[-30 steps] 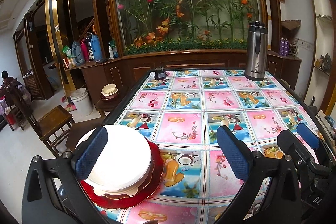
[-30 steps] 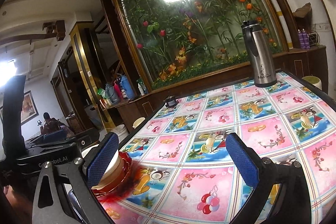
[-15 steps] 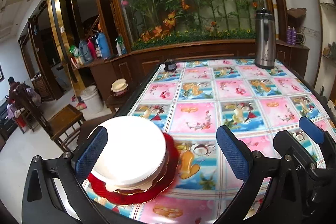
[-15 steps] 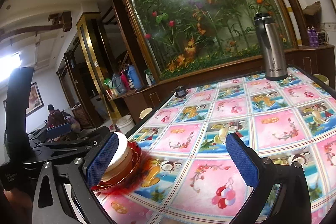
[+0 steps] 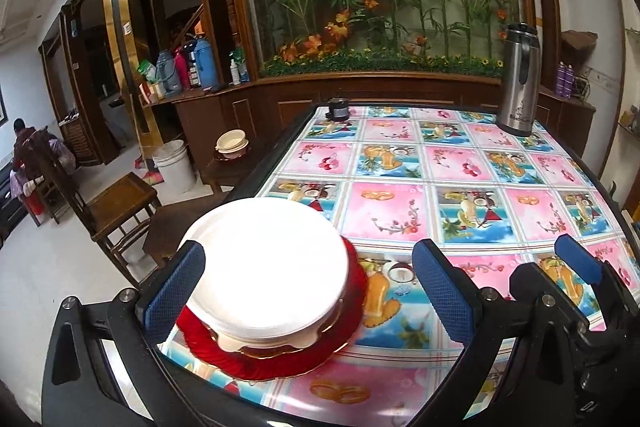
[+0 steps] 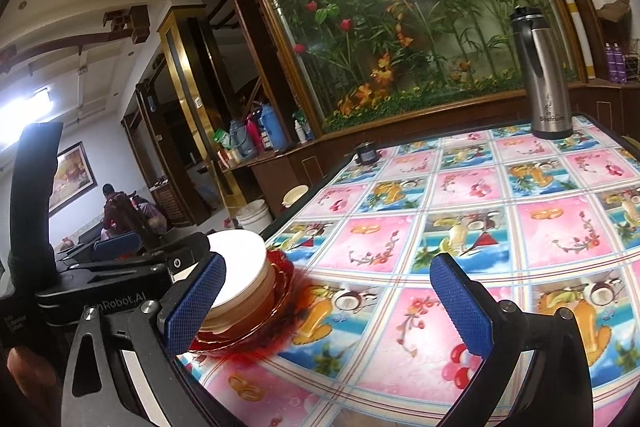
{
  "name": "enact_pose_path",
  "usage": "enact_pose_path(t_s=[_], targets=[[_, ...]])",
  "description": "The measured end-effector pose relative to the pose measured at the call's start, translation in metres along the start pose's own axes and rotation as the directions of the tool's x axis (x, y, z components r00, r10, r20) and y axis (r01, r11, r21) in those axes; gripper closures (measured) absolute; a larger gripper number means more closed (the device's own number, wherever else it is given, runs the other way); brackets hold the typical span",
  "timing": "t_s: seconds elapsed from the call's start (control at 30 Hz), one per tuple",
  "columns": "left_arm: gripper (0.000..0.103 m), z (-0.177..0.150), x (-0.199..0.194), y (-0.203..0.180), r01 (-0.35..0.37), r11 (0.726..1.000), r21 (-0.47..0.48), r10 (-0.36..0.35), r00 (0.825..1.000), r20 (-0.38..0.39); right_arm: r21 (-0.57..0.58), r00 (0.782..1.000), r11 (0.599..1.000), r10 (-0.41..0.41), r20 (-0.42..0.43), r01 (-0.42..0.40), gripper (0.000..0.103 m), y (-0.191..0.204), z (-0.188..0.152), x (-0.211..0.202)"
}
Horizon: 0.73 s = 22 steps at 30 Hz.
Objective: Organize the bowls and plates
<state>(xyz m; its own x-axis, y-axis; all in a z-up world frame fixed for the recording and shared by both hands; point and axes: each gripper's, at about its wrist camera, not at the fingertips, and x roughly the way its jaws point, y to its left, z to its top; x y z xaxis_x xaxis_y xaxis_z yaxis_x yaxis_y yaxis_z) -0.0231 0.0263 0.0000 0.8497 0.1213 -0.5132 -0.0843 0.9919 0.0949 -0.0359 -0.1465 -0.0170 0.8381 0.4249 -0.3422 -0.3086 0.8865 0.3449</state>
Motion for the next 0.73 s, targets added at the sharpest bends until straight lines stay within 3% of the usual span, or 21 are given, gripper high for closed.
enact_pose_path(t_s=[0.73], targets=[[0.000,-0.007,0.017,0.042,-0.064,0.993,-0.097,0.060,0.997,-0.042,-0.055,0.995,0.997,0.058,-0.084,-0.063,0.000,0.035,-0.015,0.030]])
